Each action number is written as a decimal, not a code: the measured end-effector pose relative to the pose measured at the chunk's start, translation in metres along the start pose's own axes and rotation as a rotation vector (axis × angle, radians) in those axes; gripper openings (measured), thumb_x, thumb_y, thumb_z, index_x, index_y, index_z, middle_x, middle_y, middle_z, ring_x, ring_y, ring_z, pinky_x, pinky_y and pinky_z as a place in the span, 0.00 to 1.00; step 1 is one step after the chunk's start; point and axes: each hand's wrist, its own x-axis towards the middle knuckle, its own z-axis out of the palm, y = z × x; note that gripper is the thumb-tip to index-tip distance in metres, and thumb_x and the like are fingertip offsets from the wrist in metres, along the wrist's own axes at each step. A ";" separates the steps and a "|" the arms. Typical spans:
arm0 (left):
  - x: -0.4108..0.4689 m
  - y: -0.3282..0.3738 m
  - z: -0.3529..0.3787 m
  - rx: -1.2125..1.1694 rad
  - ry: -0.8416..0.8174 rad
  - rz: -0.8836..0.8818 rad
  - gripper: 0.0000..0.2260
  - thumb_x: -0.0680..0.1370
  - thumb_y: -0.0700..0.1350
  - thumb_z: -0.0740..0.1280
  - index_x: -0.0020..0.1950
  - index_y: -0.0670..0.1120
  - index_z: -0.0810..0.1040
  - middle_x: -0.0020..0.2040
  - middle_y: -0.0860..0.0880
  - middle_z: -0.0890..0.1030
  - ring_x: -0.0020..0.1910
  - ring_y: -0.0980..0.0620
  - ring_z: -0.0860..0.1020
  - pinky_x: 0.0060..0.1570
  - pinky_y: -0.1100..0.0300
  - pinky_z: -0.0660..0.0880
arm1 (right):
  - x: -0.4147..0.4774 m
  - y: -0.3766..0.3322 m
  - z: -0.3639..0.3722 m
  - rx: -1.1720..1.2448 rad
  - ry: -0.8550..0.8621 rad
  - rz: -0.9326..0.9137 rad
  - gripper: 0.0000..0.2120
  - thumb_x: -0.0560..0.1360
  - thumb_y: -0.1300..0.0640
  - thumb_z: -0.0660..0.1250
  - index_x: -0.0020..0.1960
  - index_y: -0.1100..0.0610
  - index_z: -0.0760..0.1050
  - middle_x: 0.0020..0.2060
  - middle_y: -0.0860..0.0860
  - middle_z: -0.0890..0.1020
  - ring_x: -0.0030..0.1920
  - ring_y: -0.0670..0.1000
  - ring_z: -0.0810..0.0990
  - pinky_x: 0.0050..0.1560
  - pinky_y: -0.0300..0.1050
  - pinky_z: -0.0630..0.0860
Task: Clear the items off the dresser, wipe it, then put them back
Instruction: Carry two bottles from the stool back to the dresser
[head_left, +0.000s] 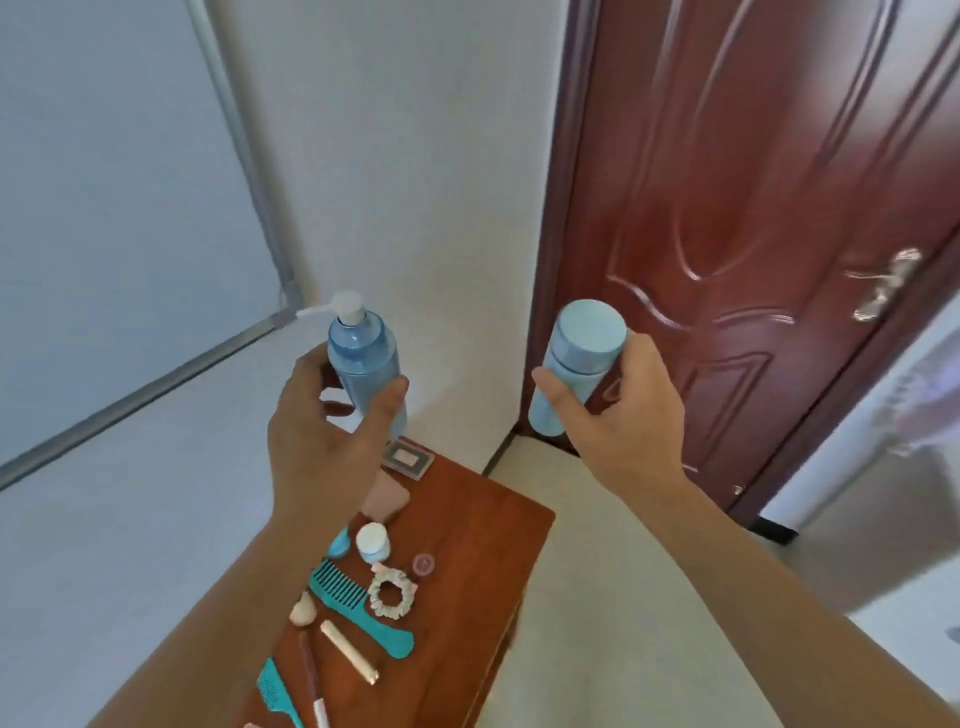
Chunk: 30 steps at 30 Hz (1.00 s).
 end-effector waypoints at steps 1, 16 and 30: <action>-0.004 0.018 0.019 -0.035 -0.034 0.031 0.24 0.73 0.54 0.72 0.66 0.51 0.70 0.56 0.57 0.77 0.49 0.53 0.77 0.45 0.66 0.71 | 0.000 0.013 -0.025 -0.023 0.030 0.020 0.30 0.68 0.28 0.67 0.59 0.48 0.68 0.49 0.36 0.72 0.47 0.38 0.72 0.39 0.25 0.66; -0.221 0.307 0.364 -0.494 -0.605 0.226 0.19 0.72 0.51 0.74 0.61 0.52 0.75 0.50 0.59 0.81 0.47 0.58 0.79 0.44 0.65 0.75 | -0.054 0.258 -0.407 -0.364 0.400 0.340 0.28 0.69 0.30 0.66 0.62 0.43 0.67 0.49 0.35 0.72 0.51 0.42 0.74 0.48 0.44 0.74; -0.293 0.426 0.659 -0.626 -0.902 0.202 0.22 0.70 0.46 0.77 0.61 0.49 0.76 0.56 0.50 0.79 0.51 0.55 0.79 0.47 0.58 0.79 | -0.013 0.497 -0.559 -0.486 0.534 0.547 0.26 0.69 0.31 0.68 0.60 0.44 0.68 0.48 0.38 0.73 0.49 0.42 0.75 0.45 0.43 0.72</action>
